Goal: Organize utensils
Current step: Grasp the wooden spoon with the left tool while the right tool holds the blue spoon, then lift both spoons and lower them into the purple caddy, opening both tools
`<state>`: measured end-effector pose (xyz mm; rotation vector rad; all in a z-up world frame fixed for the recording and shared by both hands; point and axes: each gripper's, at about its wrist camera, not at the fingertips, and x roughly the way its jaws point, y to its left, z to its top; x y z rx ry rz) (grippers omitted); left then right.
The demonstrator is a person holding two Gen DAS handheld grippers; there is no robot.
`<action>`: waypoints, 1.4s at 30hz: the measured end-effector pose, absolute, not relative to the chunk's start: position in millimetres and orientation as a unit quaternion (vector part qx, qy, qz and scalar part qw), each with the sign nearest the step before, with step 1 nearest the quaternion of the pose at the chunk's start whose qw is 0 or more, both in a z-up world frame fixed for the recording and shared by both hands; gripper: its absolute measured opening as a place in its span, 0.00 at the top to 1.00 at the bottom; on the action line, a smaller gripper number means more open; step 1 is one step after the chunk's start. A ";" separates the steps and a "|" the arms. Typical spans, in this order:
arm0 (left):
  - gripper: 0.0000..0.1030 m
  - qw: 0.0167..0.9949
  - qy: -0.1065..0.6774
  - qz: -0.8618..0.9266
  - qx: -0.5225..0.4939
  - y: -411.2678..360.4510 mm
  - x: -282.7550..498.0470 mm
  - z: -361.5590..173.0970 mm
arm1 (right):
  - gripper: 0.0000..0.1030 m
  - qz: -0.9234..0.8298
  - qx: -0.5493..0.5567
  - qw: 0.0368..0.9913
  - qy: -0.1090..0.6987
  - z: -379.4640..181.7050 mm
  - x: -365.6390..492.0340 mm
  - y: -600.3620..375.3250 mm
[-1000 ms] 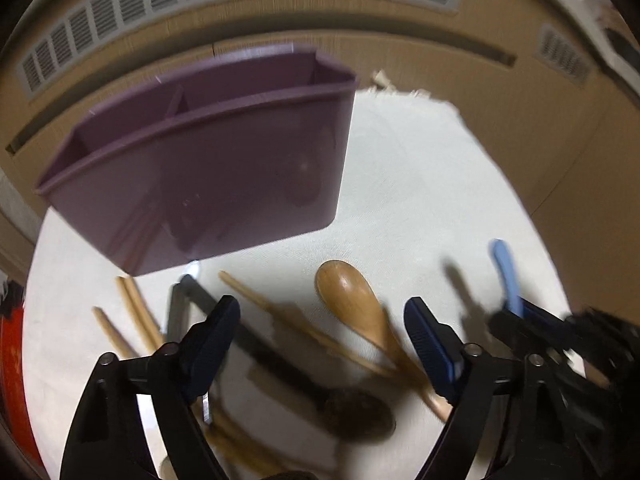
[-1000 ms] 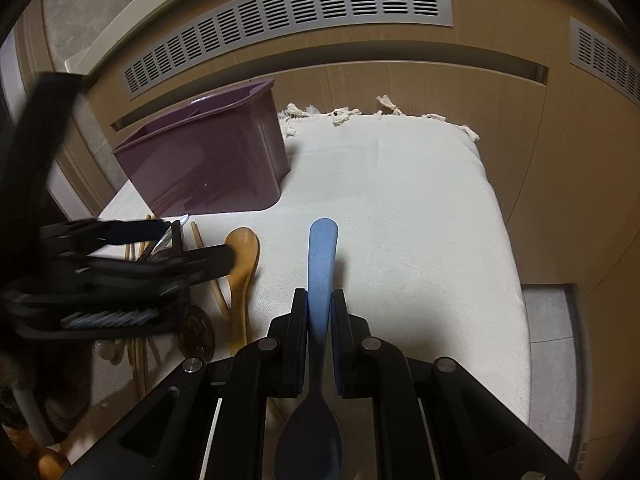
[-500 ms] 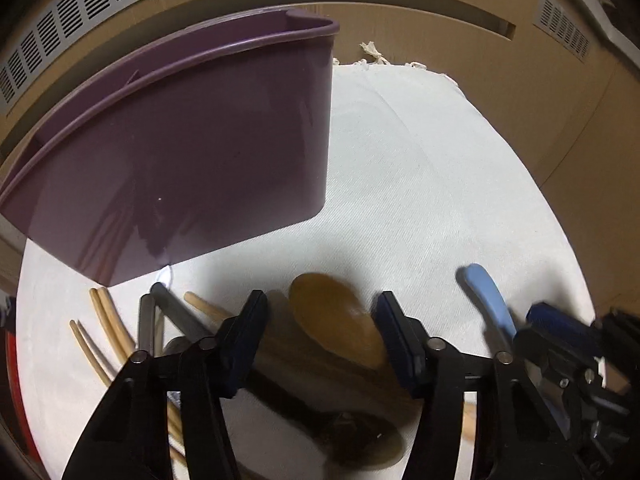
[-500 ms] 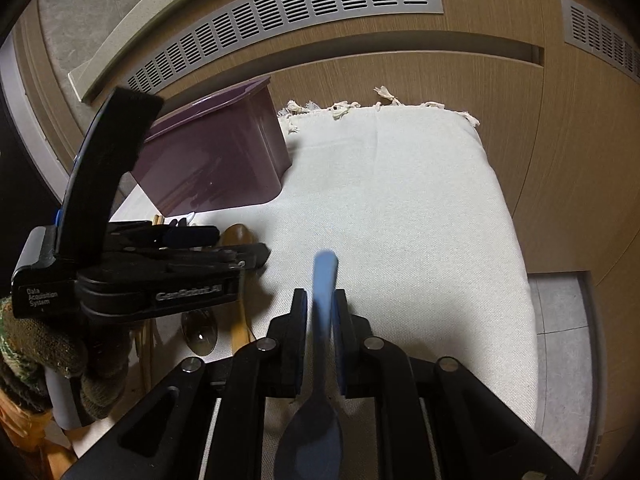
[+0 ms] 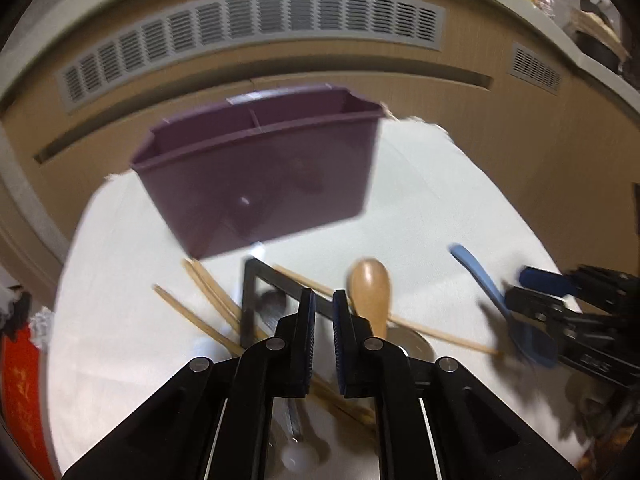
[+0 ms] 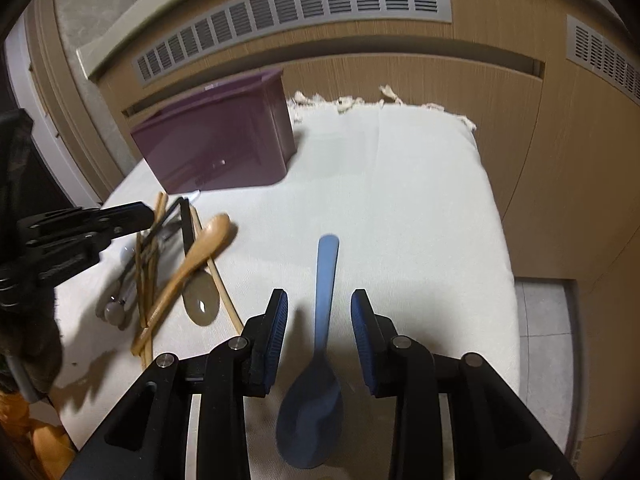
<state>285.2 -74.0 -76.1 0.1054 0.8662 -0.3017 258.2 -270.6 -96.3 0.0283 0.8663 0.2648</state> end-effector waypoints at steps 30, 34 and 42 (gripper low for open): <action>0.70 0.930 0.333 -0.134 0.080 -66.0 245.3 -44.4 | 0.68 0.110 -0.015 0.899 0.423 -99.3 266.1 -259.0; 0.70 0.935 0.322 -0.135 0.061 -49.6 236.4 -38.1 | 0.69 0.098 -0.051 0.900 0.423 -98.3 288.2 -244.5; 0.70 0.934 0.328 -0.142 -0.006 -20.3 232.2 -37.5 | 0.88 0.105 -0.051 0.884 0.453 -98.3 297.1 -239.8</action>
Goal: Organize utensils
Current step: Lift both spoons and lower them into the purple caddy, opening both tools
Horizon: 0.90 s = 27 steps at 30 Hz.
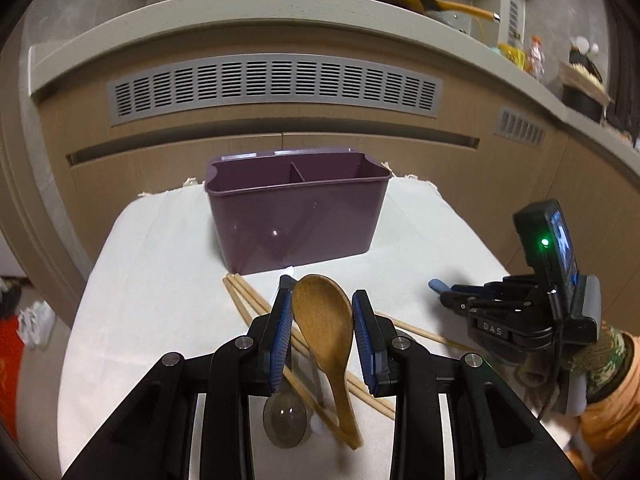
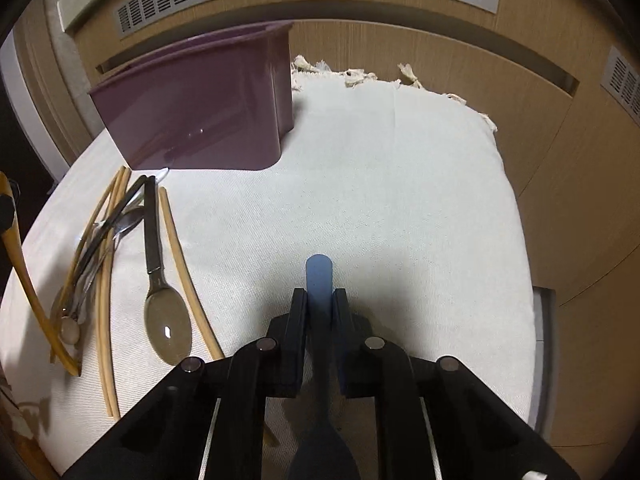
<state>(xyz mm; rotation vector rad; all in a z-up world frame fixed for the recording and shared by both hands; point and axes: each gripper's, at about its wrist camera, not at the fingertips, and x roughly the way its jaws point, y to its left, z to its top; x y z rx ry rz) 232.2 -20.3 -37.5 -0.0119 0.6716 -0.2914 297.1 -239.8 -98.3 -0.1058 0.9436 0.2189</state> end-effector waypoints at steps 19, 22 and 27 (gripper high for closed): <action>0.70 0.983 0.140 -0.108 0.045 -13.7 208.1 117.2 | 0.88 0.192 -0.030 0.964 0.182 123.1 239.3 -214.9; 0.70 0.989 0.100 -0.097 0.049 -13.5 230.7 150.1 | 0.88 0.175 -0.033 0.974 0.142 161.3 265.7 -203.1; 0.70 0.992 0.085 -0.085 0.033 -2.5 289.5 163.5 | 0.88 0.158 -0.045 0.979 0.119 174.2 312.9 -182.9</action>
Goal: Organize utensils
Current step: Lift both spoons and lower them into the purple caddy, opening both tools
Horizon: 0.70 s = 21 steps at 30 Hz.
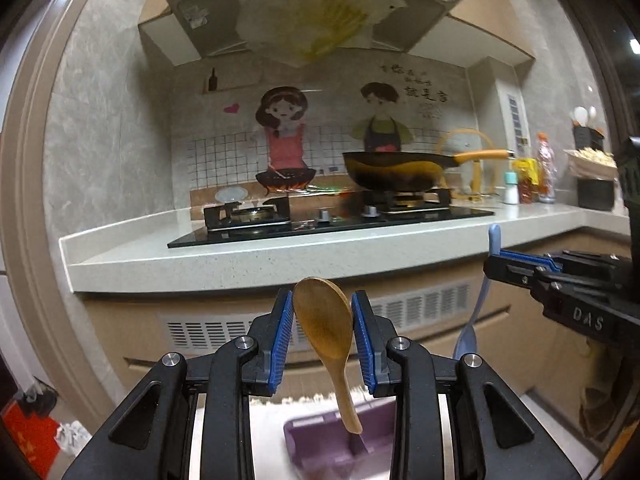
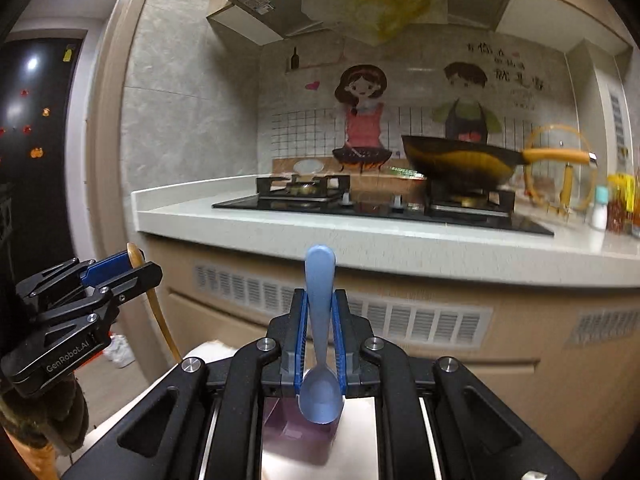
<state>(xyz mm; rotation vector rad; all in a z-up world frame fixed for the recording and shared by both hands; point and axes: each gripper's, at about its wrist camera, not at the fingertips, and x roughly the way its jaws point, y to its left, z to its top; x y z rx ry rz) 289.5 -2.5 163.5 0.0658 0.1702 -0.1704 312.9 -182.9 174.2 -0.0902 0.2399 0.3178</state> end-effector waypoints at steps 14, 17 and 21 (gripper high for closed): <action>0.70 0.968 0.227 -0.107 -0.011 5.6 402.6 42.7 | 0.88 0.178 -0.035 0.944 0.277 40.6 413.6 -170.9; 0.69 0.957 0.267 -0.114 -0.017 2.2 411.6 13.2 | 0.88 0.189 -0.044 0.933 0.302 22.8 416.3 -166.3; 0.47 0.942 0.307 -0.128 -0.044 4.6 416.9 -11.6 | 0.78 0.198 -0.062 0.926 0.316 10.1 410.5 -158.9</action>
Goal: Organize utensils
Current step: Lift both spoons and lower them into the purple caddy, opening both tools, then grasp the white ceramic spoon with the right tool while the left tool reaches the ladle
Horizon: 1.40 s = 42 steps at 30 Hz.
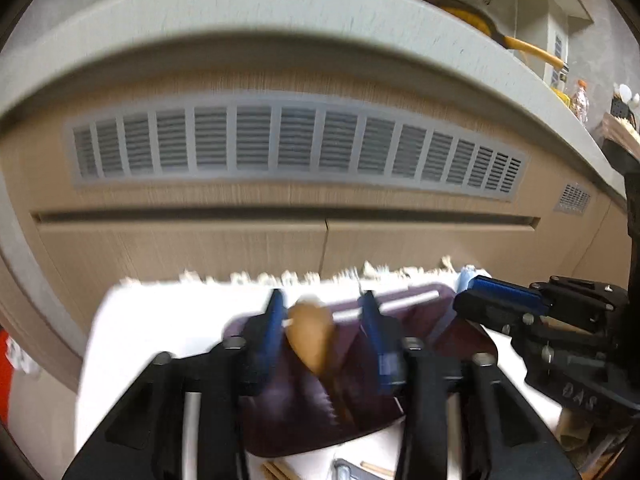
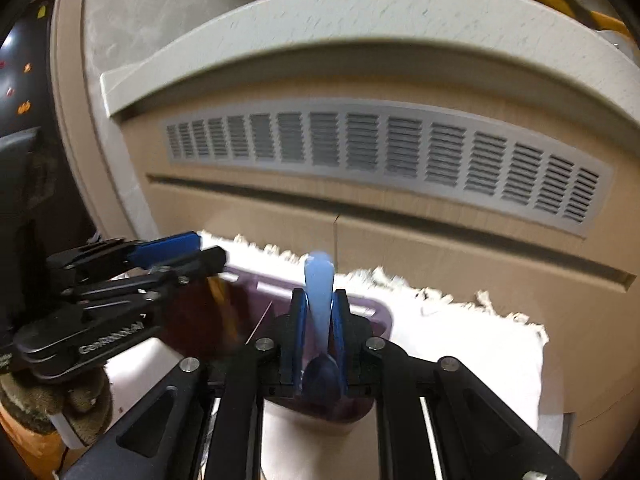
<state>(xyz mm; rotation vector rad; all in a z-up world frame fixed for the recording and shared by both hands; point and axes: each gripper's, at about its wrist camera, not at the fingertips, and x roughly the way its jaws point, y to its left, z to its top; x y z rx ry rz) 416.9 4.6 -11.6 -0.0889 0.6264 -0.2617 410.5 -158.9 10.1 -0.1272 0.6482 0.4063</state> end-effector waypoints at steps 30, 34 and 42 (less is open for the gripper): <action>0.26 0.915 0.402 0.007 -0.034 89.6 245.6 -98.9 | 0.74 0.243 -0.094 0.844 0.470 -94.2 306.3 -103.2; 0.25 0.918 0.396 0.001 -0.030 87.8 242.8 -96.8 | 0.74 0.233 -0.092 0.847 0.470 -96.9 305.3 -95.6; 0.22 0.918 0.393 -0.017 -0.048 93.5 238.4 -95.0 | 0.74 0.286 -0.176 0.831 0.443 -90.3 237.1 -86.6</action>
